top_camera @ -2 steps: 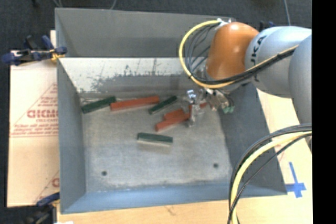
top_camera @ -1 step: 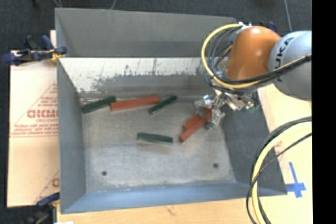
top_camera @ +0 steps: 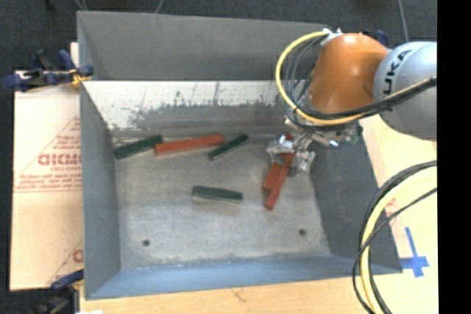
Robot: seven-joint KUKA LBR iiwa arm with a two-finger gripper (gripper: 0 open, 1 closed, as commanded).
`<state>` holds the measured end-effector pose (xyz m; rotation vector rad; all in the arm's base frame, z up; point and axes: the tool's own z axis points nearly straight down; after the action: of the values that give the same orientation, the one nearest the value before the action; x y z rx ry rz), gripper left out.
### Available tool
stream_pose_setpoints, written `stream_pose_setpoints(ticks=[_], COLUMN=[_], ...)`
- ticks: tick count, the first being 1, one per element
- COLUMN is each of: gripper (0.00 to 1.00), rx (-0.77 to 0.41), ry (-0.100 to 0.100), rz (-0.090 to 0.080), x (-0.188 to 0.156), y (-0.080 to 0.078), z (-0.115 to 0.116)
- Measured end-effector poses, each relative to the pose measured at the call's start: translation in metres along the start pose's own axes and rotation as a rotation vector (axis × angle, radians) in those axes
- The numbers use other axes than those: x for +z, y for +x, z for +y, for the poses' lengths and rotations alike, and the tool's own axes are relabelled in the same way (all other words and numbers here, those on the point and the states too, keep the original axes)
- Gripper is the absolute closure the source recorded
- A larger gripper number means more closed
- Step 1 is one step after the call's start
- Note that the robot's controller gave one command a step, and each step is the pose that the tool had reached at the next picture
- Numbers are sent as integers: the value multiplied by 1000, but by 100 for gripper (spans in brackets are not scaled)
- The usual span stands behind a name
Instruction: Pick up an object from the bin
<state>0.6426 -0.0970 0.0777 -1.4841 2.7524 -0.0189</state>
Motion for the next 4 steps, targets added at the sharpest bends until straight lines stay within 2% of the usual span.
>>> stream_pose_setpoints(ticks=[1,2,3,4], gripper=[100,100,0,0], rx=[-163,27,30,-31], ry=[-6,-17,-16,-14], rz=[2,4,3,0], x=[-133,-102,-102,8], y=[34,22,23,-9], z=[5,29,28,57])
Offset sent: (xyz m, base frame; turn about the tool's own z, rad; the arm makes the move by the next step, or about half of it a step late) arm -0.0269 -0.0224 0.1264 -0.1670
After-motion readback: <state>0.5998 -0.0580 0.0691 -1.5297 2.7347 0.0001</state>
